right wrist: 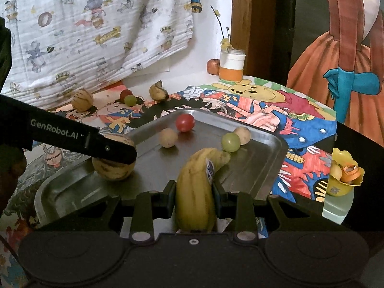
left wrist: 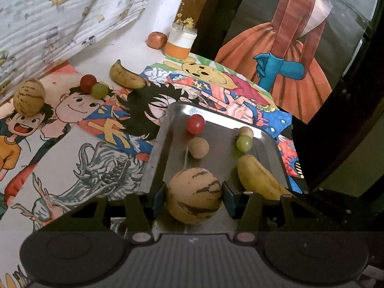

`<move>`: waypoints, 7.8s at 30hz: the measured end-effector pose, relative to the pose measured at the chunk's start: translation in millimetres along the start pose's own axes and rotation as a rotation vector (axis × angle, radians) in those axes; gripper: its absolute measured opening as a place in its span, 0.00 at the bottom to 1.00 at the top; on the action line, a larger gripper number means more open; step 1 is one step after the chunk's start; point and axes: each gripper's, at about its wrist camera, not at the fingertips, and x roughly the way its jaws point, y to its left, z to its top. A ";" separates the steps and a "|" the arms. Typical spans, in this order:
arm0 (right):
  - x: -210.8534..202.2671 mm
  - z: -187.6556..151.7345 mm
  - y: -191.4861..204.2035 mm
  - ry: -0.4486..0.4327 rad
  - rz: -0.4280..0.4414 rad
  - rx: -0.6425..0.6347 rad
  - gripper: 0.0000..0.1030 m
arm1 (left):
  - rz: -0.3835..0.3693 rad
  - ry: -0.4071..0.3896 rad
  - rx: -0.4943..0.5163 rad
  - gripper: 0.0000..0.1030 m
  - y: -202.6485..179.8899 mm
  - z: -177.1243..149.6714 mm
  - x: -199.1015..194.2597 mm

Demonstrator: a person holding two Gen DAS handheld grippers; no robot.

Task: Organize fruits
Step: 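Carry the banana and melon over the tray and open both grippers to release, then lift both grippers away from the tray, then move the left gripper to a second striped melon while the right gripper approaches a green grape, then grasp the striped melon with the left gripper while the right gripper grasps the green grape, then carry the melon and grape over the tray and open both grippers to release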

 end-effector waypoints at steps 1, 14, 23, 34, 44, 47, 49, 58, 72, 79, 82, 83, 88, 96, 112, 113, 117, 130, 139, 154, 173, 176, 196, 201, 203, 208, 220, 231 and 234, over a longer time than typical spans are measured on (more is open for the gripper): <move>0.3 -0.5 0.3 0.001 -0.002 0.003 0.33 | 0.000 0.000 0.000 0.53 0.0 0.0 0.0; -11.7 -0.3 2.1 -0.030 0.000 0.026 0.45 | -0.011 0.006 -0.023 0.61 3.8 -3.8 -6.3; -40.2 -7.0 18.7 -0.069 -0.050 0.005 0.86 | 0.026 -0.055 -0.016 0.90 2.1 -7.1 -33.8; -70.9 -20.1 43.9 -0.066 -0.044 0.124 0.99 | 0.100 -0.068 0.028 1.00 18.0 -30.9 -75.3; -89.1 -34.9 72.5 0.041 -0.075 0.153 0.99 | 0.148 -0.025 0.053 1.00 40.0 -54.4 -103.4; -91.1 -37.3 78.5 0.080 -0.080 0.159 0.99 | 0.157 -0.017 0.048 1.00 44.4 -60.2 -110.3; -91.5 -38.8 82.2 0.111 -0.092 0.166 0.99 | 0.180 -0.007 0.056 1.00 44.7 -63.5 -114.0; -93.8 -38.4 101.3 0.160 -0.082 0.147 0.99 | 0.203 -0.002 0.083 1.00 48.6 -75.5 -128.3; -80.2 -24.7 124.2 0.182 -0.076 0.068 0.99 | 0.234 -0.016 -0.011 1.00 86.0 -77.7 -136.6; -66.5 -2.9 129.5 0.162 -0.068 0.024 0.99 | 0.259 -0.026 -0.055 1.00 106.2 -69.6 -135.0; -58.1 9.1 132.5 0.146 -0.055 -0.008 0.99 | 0.278 -0.029 -0.060 1.00 113.6 -64.6 -133.8; -55.8 12.7 132.6 0.140 -0.049 -0.012 0.99 | 0.282 -0.031 -0.062 1.00 115.9 -62.7 -133.5; -43.6 36.8 132.1 0.093 -0.022 -0.039 0.99 | 0.312 -0.054 -0.073 1.00 126.0 -49.8 -132.0; -28.8 70.6 116.8 -0.036 0.013 -0.088 0.99 | 0.318 -0.123 -0.099 1.00 132.8 -21.1 -125.3; 55.5 180.4 62.8 -0.119 0.203 -0.278 0.99 | 0.281 -0.186 -0.088 1.00 141.8 52.7 -62.3; 63.9 181.0 61.8 -0.116 0.222 -0.296 0.99 | 0.280 -0.184 -0.098 1.00 145.6 54.4 -57.2; 100.8 179.4 64.9 -0.071 0.295 -0.373 0.99 | 0.277 -0.170 -0.133 1.00 158.7 60.4 -36.9; 186.7 162.7 97.7 0.088 0.346 -0.492 0.84 | 0.244 -0.177 -0.265 1.00 184.6 69.6 0.5; 218.8 158.3 109.4 0.130 0.322 -0.492 0.62 | 0.247 -0.211 -0.266 0.94 187.5 76.0 10.9; 231.6 159.7 101.8 0.149 0.355 -0.369 0.31 | 0.259 -0.234 -0.237 0.72 187.5 75.4 16.2; 181.9 157.1 91.9 0.114 0.344 -0.304 0.27 | 0.222 -0.186 -0.268 0.57 179.4 66.3 2.5; 157.4 154.0 86.8 0.091 0.336 -0.286 0.27 | 0.212 -0.191 -0.261 0.57 169.3 62.2 -6.7; 5.0 101.1 35.1 0.004 0.233 -0.162 0.27 | 0.101 -0.171 -0.162 0.57 67.5 17.2 -68.9; -14.8 75.2 19.5 0.020 0.203 -0.107 0.27 | 0.076 -0.141 -0.125 0.57 43.4 2.9 -70.1; -20.5 66.5 14.2 0.024 0.195 -0.086 0.27 | 0.070 -0.131 -0.113 0.57 36.1 -1.9 -68.7; -32.4 46.4 1.3 0.030 0.180 -0.043 0.27 | 0.060 -0.096 -0.087 0.57 19.5 -12.9 -65.2; -55.2 12.8 0.6 0.008 0.142 -0.019 0.27 | 0.080 -0.032 -0.044 0.57 0.8 -30.0 -54.8; -57.4 -17.7 10.7 0.010 0.083 0.054 0.28 | 0.121 -0.008 -0.005 0.57 -5.0 -38.8 -47.2; -58.1 -24.8 12.8 0.009 0.071 0.087 0.28 | 0.127 -0.011 0.010 0.57 -6.9 -39.7 -47.1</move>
